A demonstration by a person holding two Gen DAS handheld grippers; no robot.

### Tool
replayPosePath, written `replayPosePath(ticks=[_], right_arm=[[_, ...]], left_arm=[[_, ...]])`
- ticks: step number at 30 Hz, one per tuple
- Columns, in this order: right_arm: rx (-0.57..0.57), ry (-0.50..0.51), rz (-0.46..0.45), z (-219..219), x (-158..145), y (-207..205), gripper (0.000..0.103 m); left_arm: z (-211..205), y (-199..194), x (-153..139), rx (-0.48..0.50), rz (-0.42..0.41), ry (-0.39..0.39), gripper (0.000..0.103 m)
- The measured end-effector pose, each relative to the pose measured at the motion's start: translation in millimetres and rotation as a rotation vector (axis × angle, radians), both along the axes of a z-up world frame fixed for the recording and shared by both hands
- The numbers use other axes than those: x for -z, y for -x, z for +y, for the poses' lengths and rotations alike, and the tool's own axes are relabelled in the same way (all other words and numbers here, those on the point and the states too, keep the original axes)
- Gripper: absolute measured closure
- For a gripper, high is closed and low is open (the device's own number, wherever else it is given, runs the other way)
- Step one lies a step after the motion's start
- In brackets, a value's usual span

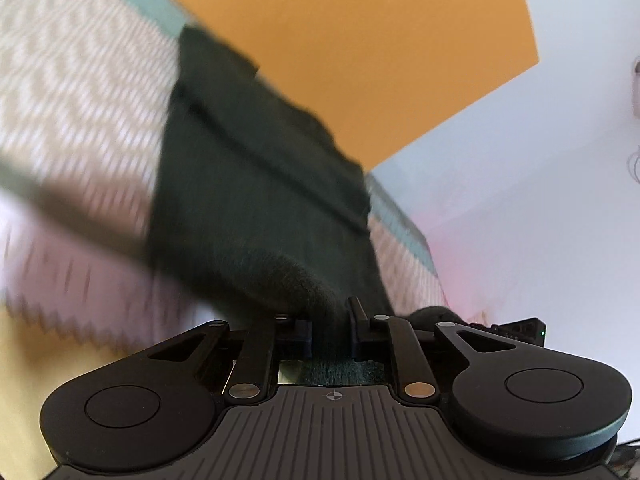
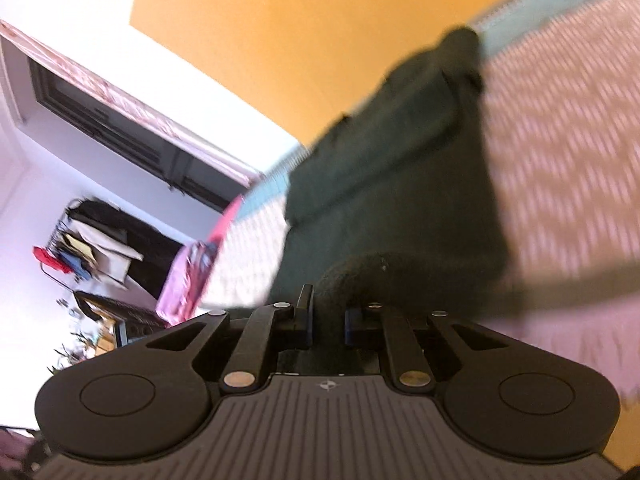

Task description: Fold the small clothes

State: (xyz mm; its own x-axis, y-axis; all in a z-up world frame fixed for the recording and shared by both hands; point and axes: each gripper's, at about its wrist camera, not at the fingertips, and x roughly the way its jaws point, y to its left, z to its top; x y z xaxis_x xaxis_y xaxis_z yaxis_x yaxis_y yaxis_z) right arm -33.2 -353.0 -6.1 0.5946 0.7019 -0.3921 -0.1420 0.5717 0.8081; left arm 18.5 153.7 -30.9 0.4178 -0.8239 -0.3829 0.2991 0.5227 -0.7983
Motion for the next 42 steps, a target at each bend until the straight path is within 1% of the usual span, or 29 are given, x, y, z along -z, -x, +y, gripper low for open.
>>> replayPosePath(ticks=[4, 8, 11, 15, 16, 18, 20, 21, 22, 23, 24, 25, 26, 27, 29, 30, 32, 33, 35, 36, 38, 39, 40, 41, 42], right_arm=[[0.016, -0.010, -0.039, -1.5, -12.9, -44.6, 0.088], [0.042, 0.009, -0.068, -6.2, -23.1, -98.2, 0.088], [0.072, 0.009, -0.064, -12.1, -26.2, -148.1, 0.088], [0.119, 0.014, -0.057, -17.4, -22.6, -209.1, 0.088], [0.139, 0.011, -0.045, -19.2, -18.4, -224.6, 0.088], [0.183, -0.009, -0.003, -22.8, -5.6, -254.3, 0.088], [0.236, -0.017, 0.040, -25.9, 9.9, -276.0, 0.088], [0.253, -0.020, 0.063, -27.0, 19.0, -285.3, 0.086], [0.278, -0.027, 0.095, -28.8, 28.9, -292.6, 0.083], [0.306, -0.048, 0.119, -31.2, 36.2, -295.9, 0.080], [0.324, -0.090, 0.128, -34.1, 44.2, -293.5, 0.071], [0.344, -0.127, 0.113, -37.7, 48.6, -290.6, 0.057], [0.378, -0.138, 0.091, -40.4, 49.8, -285.5, 0.050], [0.423, -0.127, 0.069, -45.8, 50.5, -280.8, 0.040], [0.481, -0.078, 0.054, -52.0, 47.6, -274.0, 0.039], [0.501, -0.059, 0.052, -54.9, 45.6, -270.7, 0.039], [0.521, -0.003, 0.032, -56.3, 38.5, -263.1, 0.039], [0.522, 0.038, 0.011, -54.7, 33.9, -258.5, 0.039], [0.512, 0.117, -0.019, -47.9, 27.3, -250.9, 0.039], [0.500, 0.162, -0.026, -41.5, 24.9, -246.8, 0.039], [0.469, 0.255, -0.030, -25.8, 23.0, -239.2, 0.039], [0.455, 0.297, -0.041, -19.5, 24.5, -233.2, 0.039], [0.438, 0.340, -0.056, -9.1, 24.7, -232.3, 0.039], [0.418, 0.390, -0.072, -1.4, 24.3, -225.3, 0.039], [0.401, 0.441, -0.086, 6.6, 25.2, -221.1, 0.039]], left_arm=[[-3.9, -34.7, -20.7, -0.022, -0.064, -0.008, 0.025], [-6.2, -80.8, -37.8, -0.055, -0.126, -0.039, 0.026], [-8.1, -125.6, -43.9, -0.085, -0.143, -0.057, 0.026], [-11.2, -182.7, -40.3, -0.150, -0.152, -0.123, 0.027], [-11.5, -196.4, -36.1, -0.180, -0.136, -0.144, 0.026], [-10.9, -222.2, -24.8, -0.208, -0.097, -0.155, 0.026], [-9.6, -243.6, -12.0, -0.247, -0.034, -0.170, 0.027], [-8.4, -252.0, -6.9, -0.256, -0.012, -0.182, 0.027], [-7.0, -258.2, -2.7, -0.266, 0.018, -0.187, 0.027], [-4.9, -261.6, -0.3, -0.264, 0.041, -0.174, 0.026], [-0.5, -261.0, -0.7, -0.255, 0.049, -0.148, 0.026], [3.4, -260.6, -3.6, -0.256, 0.048, -0.130, 0.026], [7.8, -260.4, -6.0, -0.263, 0.042, -0.126, 0.027], [13.0, -258.9, -8.9, -0.266, 0.036, -0.121, 0.026], [21.5, -260.5, -13.3, -0.273, 0.037, -0.096, 0.026], [23.9, -260.3, -15.7, -0.276, 0.044, -0.095, 0.026], [25.6, -264.1, -17.5, -0.291, 0.053, -0.097, 0.024], [27.7, -261.4, -20.3, -0.295, 0.054, -0.083, 0.022], [26.1, -263.3, -17.6, -0.291, 0.083, -0.067, 0.010], [23.2, -266.8, -16.5, -0.287, 0.105, -0.079, 0.002], [15.8, -273.7, -17.9, -0.272, 0.117, -0.136, 0.000], [12.8, -277.5, -19.6, -0.255, 0.120, -0.149, 0.000], [12.3, -280.5, -22.5, -0.232, 0.124, -0.133, 0.000], [13.7, -283.1, -26.3, -0.219, 0.118, -0.100, 0.000], [17.7, -284.0, -32.2, -0.227, 0.103, -0.065, 0.000]])
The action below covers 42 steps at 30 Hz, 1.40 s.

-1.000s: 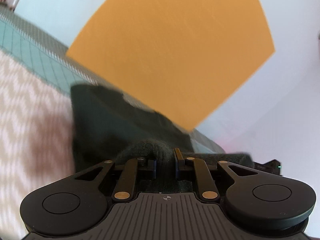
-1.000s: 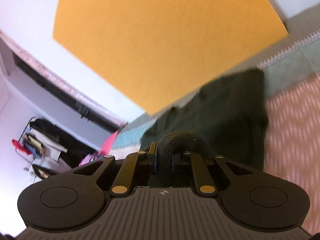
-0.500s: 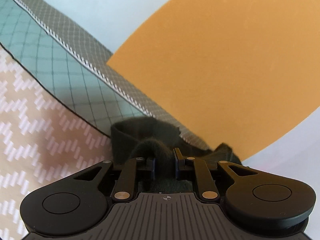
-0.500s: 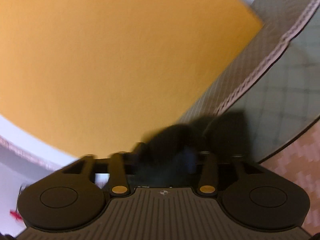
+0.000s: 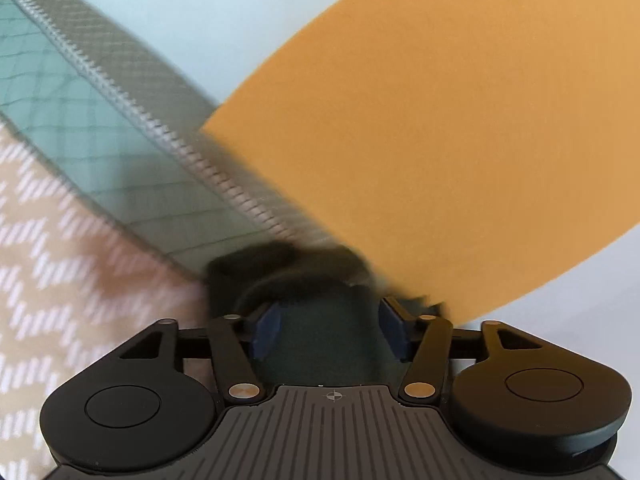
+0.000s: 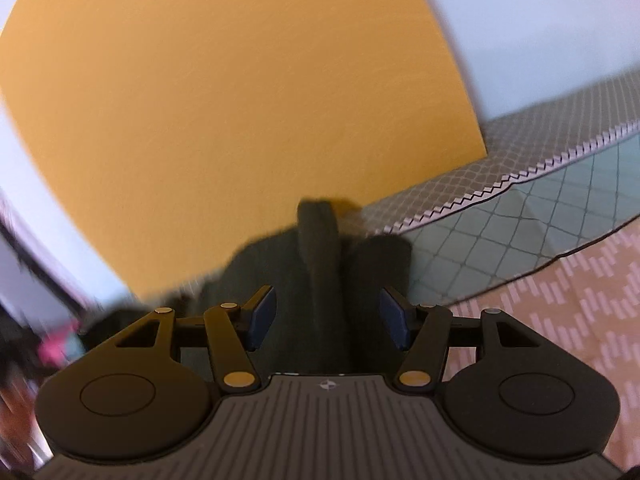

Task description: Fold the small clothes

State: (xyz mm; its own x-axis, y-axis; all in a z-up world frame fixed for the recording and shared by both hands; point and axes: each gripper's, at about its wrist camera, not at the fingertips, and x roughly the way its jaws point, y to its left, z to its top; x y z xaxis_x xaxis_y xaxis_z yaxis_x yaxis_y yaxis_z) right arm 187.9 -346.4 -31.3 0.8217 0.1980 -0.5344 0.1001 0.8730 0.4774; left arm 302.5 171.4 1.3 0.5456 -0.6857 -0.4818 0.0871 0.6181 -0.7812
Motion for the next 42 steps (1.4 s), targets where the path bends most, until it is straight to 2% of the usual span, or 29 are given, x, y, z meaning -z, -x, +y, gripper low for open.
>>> replayPosePath(ticks=[2, 3, 5, 8, 9, 13, 16, 17, 18, 20, 22, 23, 25, 27, 28, 30, 33, 36, 39, 42], right_arm=[[-0.027, 0.117, 0.012, 15.0, 3.4, 2.6, 0.040], [-0.032, 0.182, 0.023, 22.4, 6.3, 2.9, 0.041], [-0.014, 0.270, 0.041, 30.1, 9.6, 6.1, 0.047], [0.015, 0.273, 0.031, 29.0, 10.0, 16.8, 0.057], [0.025, 0.267, 0.026, 29.4, 8.7, 19.9, 0.064], [0.004, 0.273, -0.004, 38.1, -3.4, 36.3, 0.065], [-0.033, 0.304, 0.001, 50.3, -6.1, 36.2, 0.065], [-0.037, 0.316, 0.014, 53.4, -5.0, 34.6, 0.069], [-0.025, 0.337, 0.024, 55.9, -5.2, 34.6, 0.096], [-0.007, 0.361, 0.011, 56.2, -10.6, 44.0, 0.096], [0.001, 0.347, -0.031, 52.6, -20.1, 65.3, 0.096], [0.015, 0.332, -0.036, 49.1, -22.7, 76.6, 0.096], [0.039, 0.277, -0.007, 39.7, -17.4, 94.3, 0.096], [0.047, 0.271, 0.071, 34.0, 0.0, 94.9, 0.096], [0.038, 0.263, 0.103, 32.2, 6.4, 91.9, 0.094], [0.061, 0.257, 0.097, 31.3, 0.3, 91.3, 0.086], [0.100, 0.365, -0.005, 41.7, -23.7, 88.6, 0.084], [0.081, 0.481, -0.082, 60.5, -36.7, 77.2, 0.084], [0.011, 0.507, -0.100, 81.0, -37.6, 59.1, 0.084], [-0.066, 0.530, -0.110, 105.1, -33.5, 39.3, 0.083]], left_arm=[[12.0, 4.1, -13.9, -0.087, -0.040, 0.017, 0.000], [17.0, 8.5, -19.9, -0.129, -0.059, 0.004, 0.000], [21.2, 19.6, -25.4, -0.153, -0.082, -0.036, 0.000], [16.1, 43.0, -15.7, -0.126, -0.069, -0.124, 0.000], [12.7, 51.5, -9.6, -0.120, -0.062, -0.157, 0.000], [-16.1, 77.4, 24.0, -0.082, -0.022, -0.298, 0.000], [-36.2, 83.0, 45.6, -0.039, 0.021, -0.328, 0.000], [-40.5, 82.3, 49.6, -0.031, 0.027, -0.321, 0.000], [-45.4, 83.4, 49.6, -0.032, 0.011, -0.331, 0.000], [-54.7, 84.5, 45.4, -0.020, -0.004, -0.372, 0.000], [-60.1, 89.0, 40.9, 0.019, -0.036, -0.360, 0.000], [-63.3, 92.0, 39.0, 0.031, -0.052, -0.378, 0.000], [-67.8, 97.0, 40.1, 0.046, -0.079, -0.426, 0.000], [-70.4, 96.3, 47.4, 0.052, -0.061, -0.449, 0.000], [-69.0, 95.5, 48.0, 0.049, -0.056, -0.442, 0.000], [-65.4, 95.1, 45.0, 0.044, -0.052, -0.438, 0.000], [-59.8, 99.7, 29.9, 0.018, -0.080, -0.453, 0.000], [-65.1, 101.7, 9.1, -0.034, -0.149, -0.514, 0.000], [-80.6, 90.8, -0.4, -0.035, -0.191, -0.555, 0.000], [-102.2, 75.5, 0.8, -0.031, -0.188, -0.609, 0.000]])
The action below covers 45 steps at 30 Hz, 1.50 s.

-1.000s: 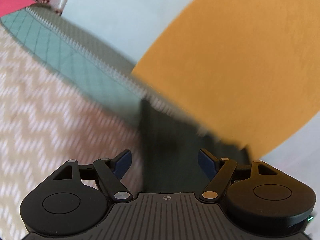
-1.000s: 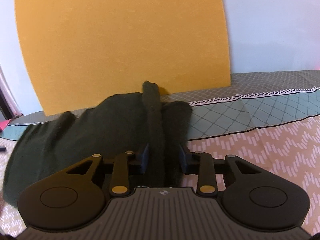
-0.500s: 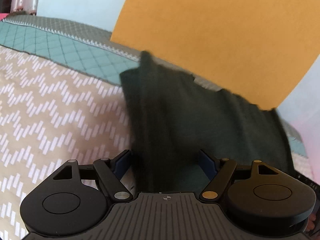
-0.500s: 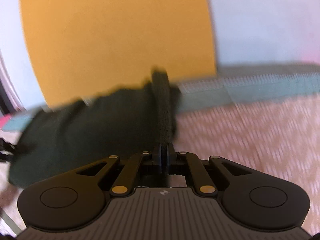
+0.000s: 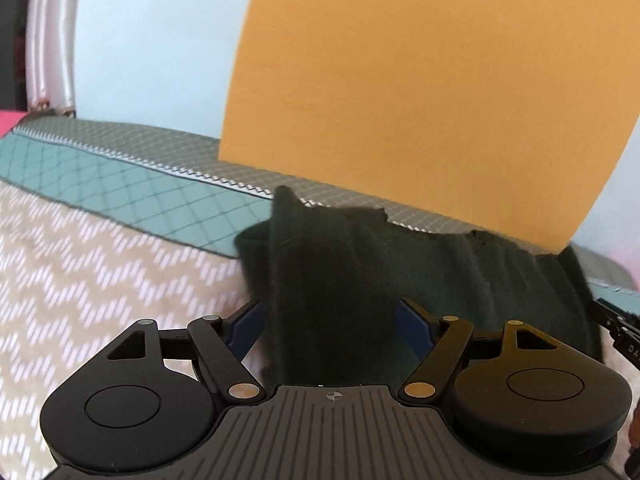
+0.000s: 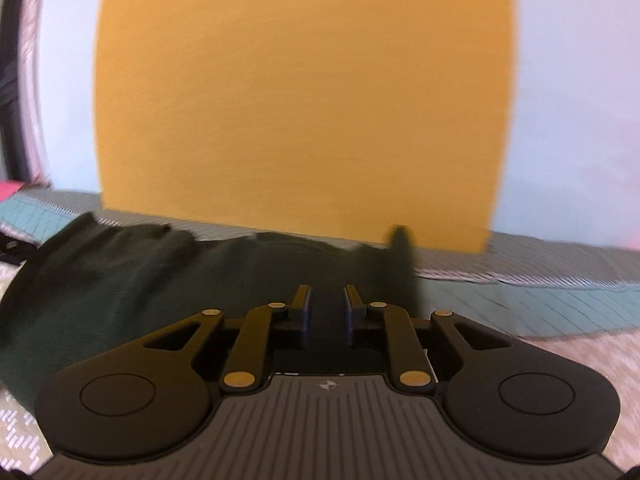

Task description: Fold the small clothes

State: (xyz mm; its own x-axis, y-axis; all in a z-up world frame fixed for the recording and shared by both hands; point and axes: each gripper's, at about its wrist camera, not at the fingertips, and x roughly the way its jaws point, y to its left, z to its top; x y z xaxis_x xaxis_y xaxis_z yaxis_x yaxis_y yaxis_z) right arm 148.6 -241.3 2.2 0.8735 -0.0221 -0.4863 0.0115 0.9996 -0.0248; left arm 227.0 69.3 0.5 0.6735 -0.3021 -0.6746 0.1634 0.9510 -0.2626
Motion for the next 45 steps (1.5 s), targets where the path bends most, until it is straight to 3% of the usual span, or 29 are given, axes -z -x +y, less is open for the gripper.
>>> replayPosePath(ticks=[5, 10, 12, 15, 20, 22, 24, 29, 33, 36, 39, 43, 45], right_arm=[[-0.121, 0.003, 0.028, 35.4, 4.0, -32.6, 0.080], [-0.200, -0.024, 0.115, 59.9, 21.7, -65.8, 0.074], [-0.208, -0.058, 0.146, 67.7, 31.4, -78.5, 0.073], [-0.206, -0.045, 0.114, 78.4, 35.3, -85.2, 0.068], [-0.204, -0.081, 0.107, 65.3, 25.8, -78.1, 0.063], [-0.178, -0.073, 0.058, 51.2, 18.1, -65.0, 0.048], [-0.155, -0.062, 0.013, 34.6, 12.0, -53.1, 0.044], [-0.041, -0.033, 0.015, -10.6, 14.9, -43.6, 0.043], [0.147, -0.023, 0.063, -47.8, 27.8, -55.3, 0.047], [0.285, -0.079, 0.045, -69.0, 26.0, -53.4, 0.041], [0.281, -0.114, 0.037, -71.8, 23.1, -49.1, 0.041], [0.241, -0.137, 0.022, -72.2, 23.4, -43.8, 0.029], [0.227, -0.111, 0.096, -69.0, 33.3, -56.8, 0.029]], left_arm=[[-21.7, -23.2, 25.3, -0.069, 0.046, -0.187, 0.000], [2.6, -19.4, 34.5, -0.114, 0.057, -0.121, 0.000], [4.8, -13.8, 32.2, -0.134, 0.041, -0.153, 0.000], [2.9, -6.8, 27.1, -0.161, 0.012, -0.235, 0.000], [0.2, -5.3, 26.0, -0.180, 0.007, -0.261, 0.000], [-2.5, -5.3, 26.7, -0.184, 0.000, -0.275, 0.000], [-4.6, -4.6, 27.5, -0.187, -0.007, -0.288, 0.000], [-6.2, -2.6, 29.0, -0.191, -0.011, -0.301, 0.000], [-7.1, -2.4, 29.7, -0.190, -0.012, -0.310, 0.000], [-7.2, -2.4, 29.9, -0.187, -0.012, -0.313, 0.000], [-7.9, -2.7, 30.2, -0.185, -0.013, -0.318, 0.000], [-8.4, -2.3, 30.7, -0.186, -0.013, -0.322, 0.000], [-9.2, -2.2, 30.6, -0.187, -0.013, -0.327, 0.000]])
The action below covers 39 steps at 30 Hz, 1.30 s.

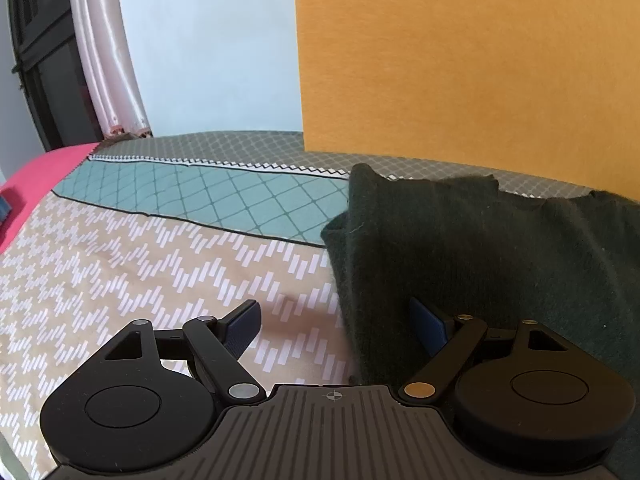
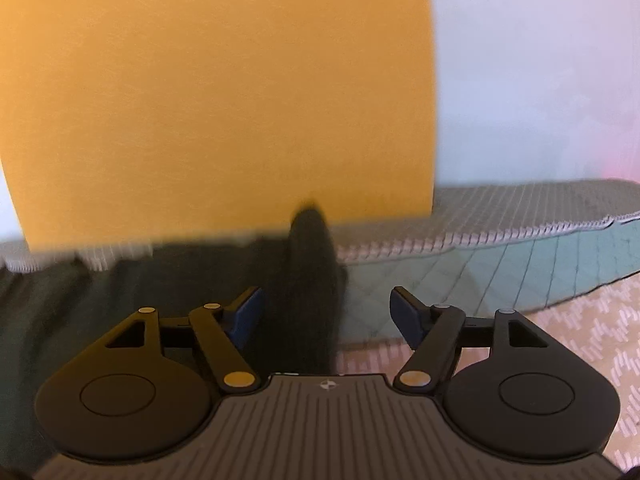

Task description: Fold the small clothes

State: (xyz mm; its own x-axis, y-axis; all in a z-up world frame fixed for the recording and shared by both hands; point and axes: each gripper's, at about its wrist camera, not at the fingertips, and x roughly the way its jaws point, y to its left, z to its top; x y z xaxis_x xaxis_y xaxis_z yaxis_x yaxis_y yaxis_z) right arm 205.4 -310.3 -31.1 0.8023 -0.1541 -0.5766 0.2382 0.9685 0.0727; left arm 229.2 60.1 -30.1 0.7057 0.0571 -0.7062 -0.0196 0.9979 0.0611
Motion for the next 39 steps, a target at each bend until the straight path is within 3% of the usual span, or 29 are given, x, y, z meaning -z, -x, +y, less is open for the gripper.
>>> replayPosePath(ticks=[2, 8, 12, 15, 19, 20, 21, 22, 23, 25, 26, 29, 32, 33, 37, 39], right_arm=[[0.020, 0.018, 0.016, -2.2, 3.1, -1.9, 0.028], [0.133, -0.122, -0.046, -28.2, -10.5, 10.5, 0.028], [0.137, -0.159, -0.081, -38.6, -16.9, 17.9, 0.025], [0.093, -0.140, -0.069, -33.0, -18.7, 13.1, 0.023], [0.054, -0.075, -0.046, -17.6, -11.7, -6.5, 0.024], [0.049, -0.067, -0.040, -13.2, -11.5, -8.5, 0.028], [0.041, -0.060, -0.030, -9.0, -9.6, -14.4, 0.046], [0.021, -0.054, -0.015, -3.7, -7.9, -20.3, 0.087], [-0.006, -0.036, 0.003, 3.6, -6.7, -27.4, 0.095], [-0.008, 0.032, -0.023, 16.7, -13.3, -30.2, 0.095], [-0.019, 0.039, -0.076, 19.3, -20.9, -27.2, 0.095], [-0.008, -0.068, -0.168, 5.5, -31.8, -22.0, 0.095], [0.033, -0.070, 0.002, -6.2, -7.3, -42.9, 0.090], [0.045, -0.064, 0.054, -8.3, 2.0, -45.2, 0.084], [0.087, -0.076, -0.016, -15.7, -2.4, -18.5, 0.053], [0.110, -0.065, -0.027, -18.4, -8.6, -6.4, 0.051]], left_arm=[[-0.9, 0.8, -0.5, 0.000, -0.002, -0.009, 0.000], [-0.8, 1.9, -0.6, -0.001, -0.004, -0.011, 0.000], [8.3, 5.7, -12.1, 0.000, -0.015, 0.040, 0.000], [14.5, 0.0, -25.6, 0.011, -0.041, 0.100, 0.000], [3.4, -23.3, -32.5, 0.020, -0.061, 0.110, 0.000], [-1.4, -32.0, -31.0, 0.023, -0.050, 0.118, 0.000], [-6.1, -39.3, -28.1, 0.029, -0.037, 0.120, 0.000], [-12.7, -47.7, -22.6, 0.034, -0.024, 0.098, 0.000], [-18.9, -54.1, -15.6, 0.022, -0.010, 0.044, 0.000], [-26.7, -63.7, 0.0, -0.050, 0.020, -0.116, 0.000], [-23.3, -63.6, 5.4, -0.077, 0.013, -0.147, 0.000], [-3.8, -56.1, 12.2, -0.085, -0.004, -0.065, 0.000], [1.4, -53.2, 12.1, -0.086, -0.006, -0.043, 0.000], [1.3, -52.3, 10.7, -0.088, -0.004, -0.041, 0.000], [10.1, -42.6, -4.1, -0.087, -0.018, 0.006, 0.000], [17.7, -32.6, -13.7, -0.101, -0.024, 0.041, 0.000]])
